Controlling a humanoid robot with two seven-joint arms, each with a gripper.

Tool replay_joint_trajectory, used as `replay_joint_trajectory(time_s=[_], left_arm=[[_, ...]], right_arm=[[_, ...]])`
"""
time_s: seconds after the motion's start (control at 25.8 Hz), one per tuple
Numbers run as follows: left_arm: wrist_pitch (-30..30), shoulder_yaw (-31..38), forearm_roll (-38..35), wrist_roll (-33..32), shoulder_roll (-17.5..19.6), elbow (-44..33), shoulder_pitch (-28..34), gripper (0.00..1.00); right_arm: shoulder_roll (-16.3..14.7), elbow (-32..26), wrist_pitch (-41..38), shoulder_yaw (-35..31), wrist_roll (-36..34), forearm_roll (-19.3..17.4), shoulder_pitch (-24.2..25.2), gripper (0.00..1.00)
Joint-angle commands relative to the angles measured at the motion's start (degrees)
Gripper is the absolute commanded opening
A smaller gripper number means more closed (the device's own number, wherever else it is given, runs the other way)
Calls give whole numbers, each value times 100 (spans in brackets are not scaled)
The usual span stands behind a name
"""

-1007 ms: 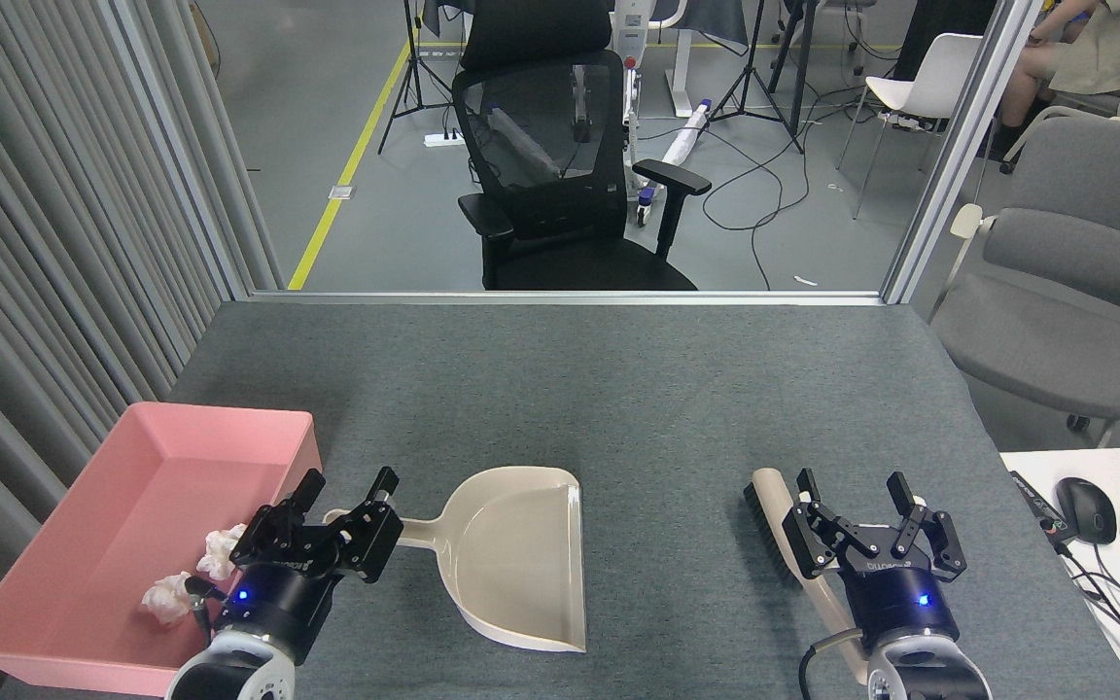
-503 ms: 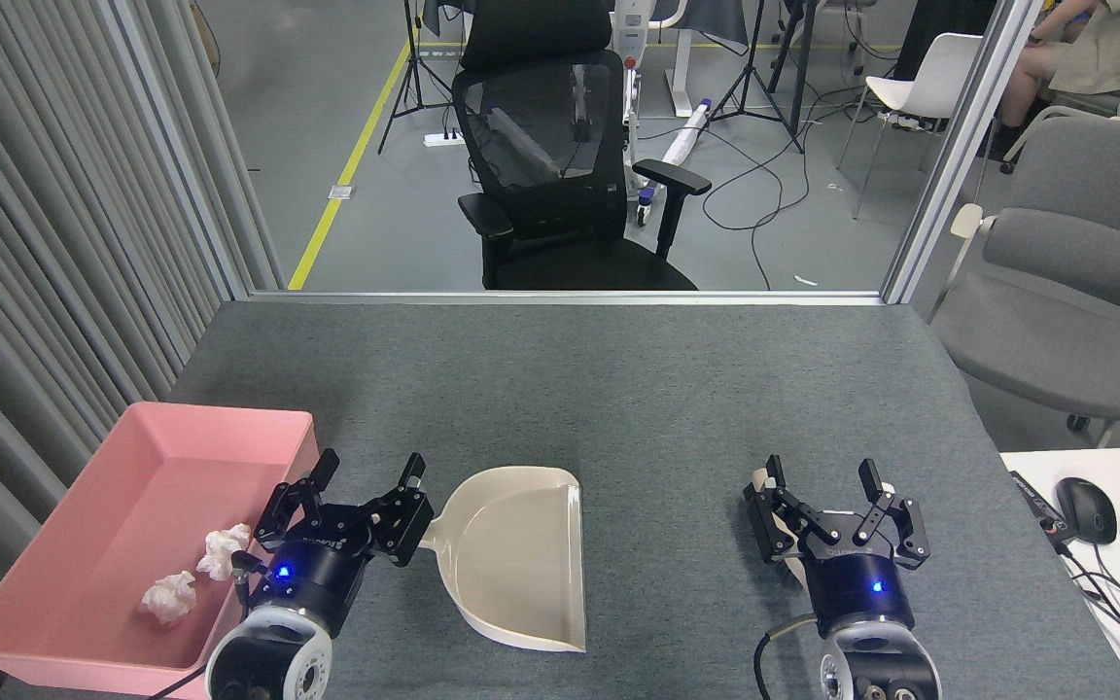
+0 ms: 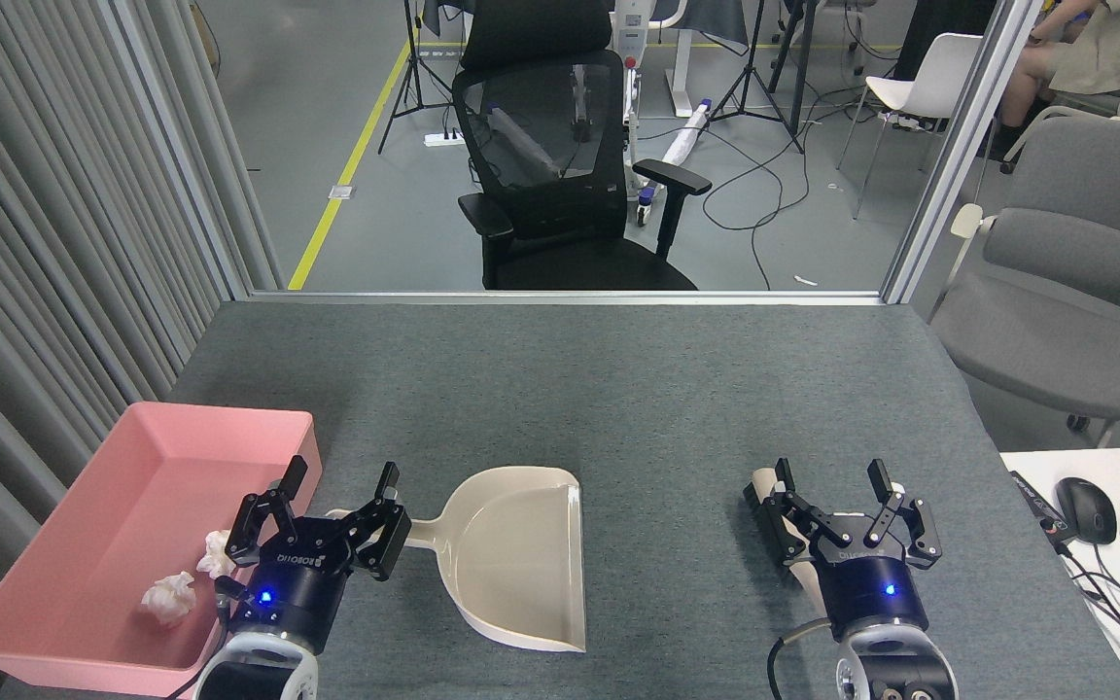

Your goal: Sweep and dump garbage into bin

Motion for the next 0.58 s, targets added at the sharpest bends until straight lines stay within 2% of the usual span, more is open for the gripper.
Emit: replay_joint_trajectory(time_s=[0.0, 0.54], left_arm=[[54, -126, -114, 138, 21, 89, 74, 99], [19, -301, -114, 129, 38, 195, 189, 99]], right_arm=[[8, 91, 26, -15, -11, 4, -19, 98], [52, 47, 18, -6, -2, 13, 7, 98]])
